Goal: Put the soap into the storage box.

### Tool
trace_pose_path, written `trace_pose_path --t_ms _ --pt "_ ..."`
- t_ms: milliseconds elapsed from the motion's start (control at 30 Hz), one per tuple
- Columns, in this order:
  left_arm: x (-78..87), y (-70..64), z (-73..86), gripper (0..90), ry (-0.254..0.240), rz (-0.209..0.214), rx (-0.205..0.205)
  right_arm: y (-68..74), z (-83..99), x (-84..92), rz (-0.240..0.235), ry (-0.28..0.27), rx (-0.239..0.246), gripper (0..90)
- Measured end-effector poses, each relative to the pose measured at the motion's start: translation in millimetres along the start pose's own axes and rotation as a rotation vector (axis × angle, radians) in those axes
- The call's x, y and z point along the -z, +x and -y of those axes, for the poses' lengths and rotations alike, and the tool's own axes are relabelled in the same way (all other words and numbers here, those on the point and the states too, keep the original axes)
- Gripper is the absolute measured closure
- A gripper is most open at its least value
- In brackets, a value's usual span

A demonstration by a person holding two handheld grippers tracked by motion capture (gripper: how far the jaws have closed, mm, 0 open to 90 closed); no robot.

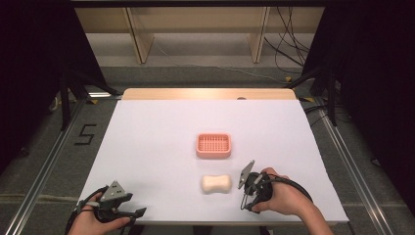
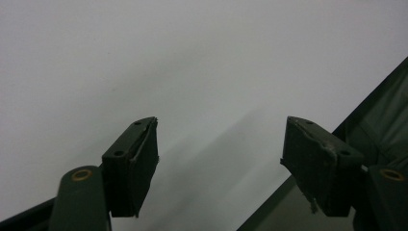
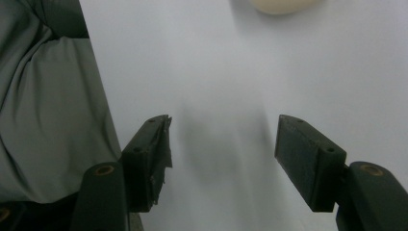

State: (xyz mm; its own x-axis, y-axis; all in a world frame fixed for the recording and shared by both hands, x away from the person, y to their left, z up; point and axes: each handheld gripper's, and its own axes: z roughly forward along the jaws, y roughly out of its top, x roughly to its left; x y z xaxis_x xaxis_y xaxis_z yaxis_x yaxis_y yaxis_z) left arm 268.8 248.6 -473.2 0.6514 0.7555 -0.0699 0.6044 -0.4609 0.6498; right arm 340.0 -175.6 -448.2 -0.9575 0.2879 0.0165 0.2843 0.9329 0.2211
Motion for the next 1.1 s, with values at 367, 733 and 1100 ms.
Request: trace_pose_path --t_ms 367,733,1100 --pt "-1.0 0.1 -0.5 27.9 0.004 0.005 0.0 -10.2 -16.9 7.7 0.04 0.003 0.028 37.7" --pt "-2.8 -1.1 -0.5 29.0 0.003 0.018 0.008 -22.4 -38.8 13.0 0.056 0.025 0.06 37.1" --pt "-3.9 -1.4 -0.3 29.2 0.004 0.009 0.0 -25.5 -60.1 8.3 0.038 0.05 0.045 36.3"
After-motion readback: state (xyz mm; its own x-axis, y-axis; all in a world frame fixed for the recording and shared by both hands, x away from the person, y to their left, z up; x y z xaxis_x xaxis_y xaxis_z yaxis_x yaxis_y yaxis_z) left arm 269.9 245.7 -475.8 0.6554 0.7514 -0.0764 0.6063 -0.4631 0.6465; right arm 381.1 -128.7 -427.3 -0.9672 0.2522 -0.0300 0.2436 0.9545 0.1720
